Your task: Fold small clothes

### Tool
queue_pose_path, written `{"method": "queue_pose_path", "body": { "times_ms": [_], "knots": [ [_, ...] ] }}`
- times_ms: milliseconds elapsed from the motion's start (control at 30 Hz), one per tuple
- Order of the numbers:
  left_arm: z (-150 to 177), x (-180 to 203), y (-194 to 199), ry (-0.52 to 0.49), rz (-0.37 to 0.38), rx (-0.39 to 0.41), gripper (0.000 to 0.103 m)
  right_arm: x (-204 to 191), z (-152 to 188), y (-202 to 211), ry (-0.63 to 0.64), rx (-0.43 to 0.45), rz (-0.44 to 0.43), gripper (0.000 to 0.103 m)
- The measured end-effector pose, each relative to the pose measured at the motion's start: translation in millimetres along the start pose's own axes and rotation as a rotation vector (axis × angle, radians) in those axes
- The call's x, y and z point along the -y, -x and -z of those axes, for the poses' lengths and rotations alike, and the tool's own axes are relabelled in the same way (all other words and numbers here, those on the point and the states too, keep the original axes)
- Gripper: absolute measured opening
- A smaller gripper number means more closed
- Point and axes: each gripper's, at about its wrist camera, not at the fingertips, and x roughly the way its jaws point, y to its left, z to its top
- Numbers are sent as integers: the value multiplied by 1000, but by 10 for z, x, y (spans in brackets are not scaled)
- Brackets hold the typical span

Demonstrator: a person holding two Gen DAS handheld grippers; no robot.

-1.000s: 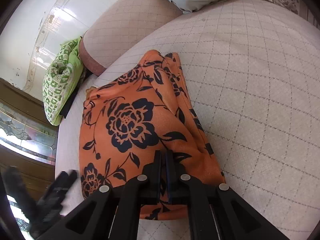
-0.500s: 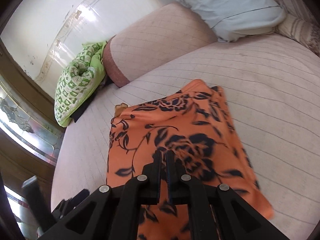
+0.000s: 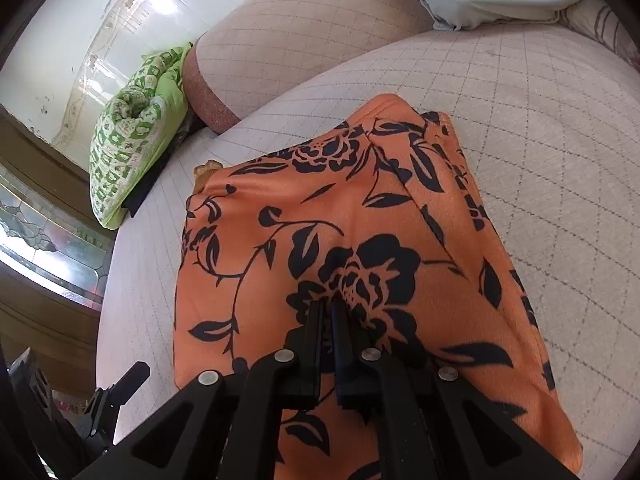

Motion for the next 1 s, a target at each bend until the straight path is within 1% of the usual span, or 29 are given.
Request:
{"method": "queue_pose_path", "body": {
  "times_ms": [100,267,333,400,467,500,533,667,900,1000],
  "knots": [
    [-4,-9,2,3,3,-2,101,-30,9,78,13,13,6,6],
    [-8,-3,18,-3,-1,-1,101,-74,18,238,45,79,24,7],
    [-7,-1,18,-4,-1,-1,101,-107,22,270,65,91,34,7],
    [-7,0,18,-4,-2,0,101,-115,34,235,70,70,43,7],
    [-5,4,12,-8,-3,-2,101,-93,48,128,59,19,67,7],
    [-2,5,8,-9,-4,-2,101,-68,59,70,51,-5,70,7],
    [0,4,5,-8,-4,0,101,-42,62,40,40,-11,61,7],
    [11,12,-6,-11,-7,2,101,0,77,18,29,-10,48,7],
    [22,16,-18,-8,-6,8,101,-47,94,-2,64,3,66,7],
    [19,21,-13,-8,-6,8,101,-7,91,34,58,0,33,7]
  ]
}}
